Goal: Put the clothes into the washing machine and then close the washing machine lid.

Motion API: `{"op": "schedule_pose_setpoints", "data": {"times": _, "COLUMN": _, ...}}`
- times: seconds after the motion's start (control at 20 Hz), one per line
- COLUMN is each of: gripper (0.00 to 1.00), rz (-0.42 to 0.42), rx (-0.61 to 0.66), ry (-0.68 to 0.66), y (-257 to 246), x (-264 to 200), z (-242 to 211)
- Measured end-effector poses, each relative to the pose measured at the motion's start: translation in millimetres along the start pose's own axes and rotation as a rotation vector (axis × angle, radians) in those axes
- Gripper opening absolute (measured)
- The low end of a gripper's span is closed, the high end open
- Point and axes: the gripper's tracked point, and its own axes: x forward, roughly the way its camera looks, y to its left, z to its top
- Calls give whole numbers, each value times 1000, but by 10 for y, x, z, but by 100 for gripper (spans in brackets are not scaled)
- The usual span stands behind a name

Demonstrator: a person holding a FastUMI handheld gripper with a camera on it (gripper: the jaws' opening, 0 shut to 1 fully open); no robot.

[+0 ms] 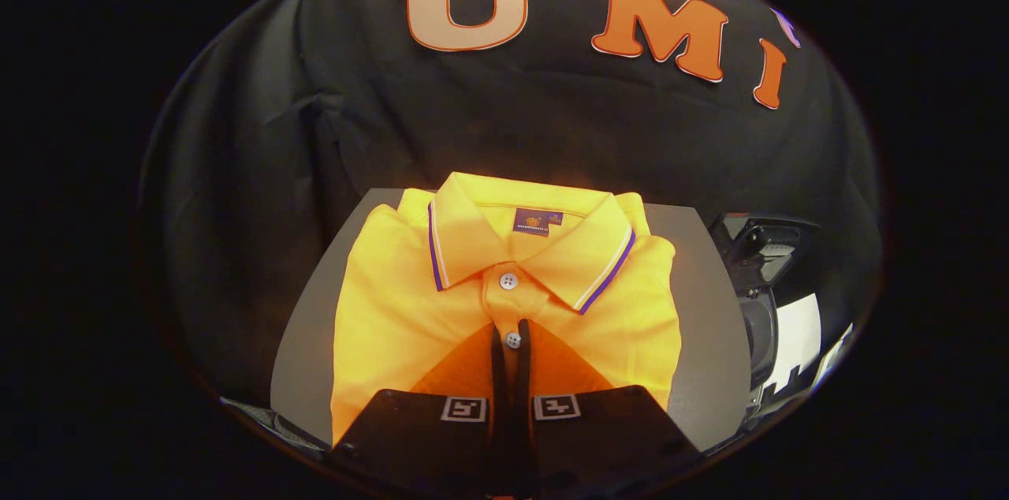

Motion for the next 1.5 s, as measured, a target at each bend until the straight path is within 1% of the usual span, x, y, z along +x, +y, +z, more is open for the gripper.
{"op": "schedule_pose_setpoints", "data": {"times": 0.1, "gripper": 8, "rz": 9, "rx": -4, "ry": -12, "y": 22, "x": 1, "z": 3}}
{"op": "schedule_pose_setpoints", "data": {"times": 0.3, "gripper": 9, "rz": 18, "rx": 37, "ry": -18, "y": 3, "x": -25, "z": 27}}
{"op": "schedule_pose_setpoints", "data": {"times": 0.35, "gripper": 8, "rz": 20, "rx": 49, "ry": -37, "y": -10, "x": -43, "z": 62}}
{"op": "schedule_pose_setpoints", "data": {"times": 0.45, "gripper": 8, "rz": 31, "rx": 65, "ry": -55, "y": -53, "x": -146, "z": 127}}
{"op": "schedule_pose_setpoints", "data": {"times": 0.65, "gripper": 8, "rz": 35, "rx": 74, "ry": -154, "y": -221, "x": -511, "z": 430}}
{"op": "schedule_pose_setpoints", "data": {"times": 0.85, "gripper": 8, "rz": 67, "rx": 123, "ry": -240, "y": -401, "x": -843, "z": 666}}
{"op": "schedule_pose_setpoints", "data": {"times": 1.25, "gripper": 8, "rz": 166, "rx": 181, "ry": -403, "y": -1147, "x": -1614, "z": 1020}}
{"op": "schedule_pose_setpoints", "data": {"times": 1.35, "gripper": 8, "rz": 178, "rx": 185, "ry": -434, "y": -1433, "x": -1800, "z": 1092}}
{"op": "schedule_pose_setpoints", "data": {"times": 1.5, "gripper": 8, "rz": 169, "rx": 179, "ry": -484, "y": -1942, "x": -2070, "z": 1234}}
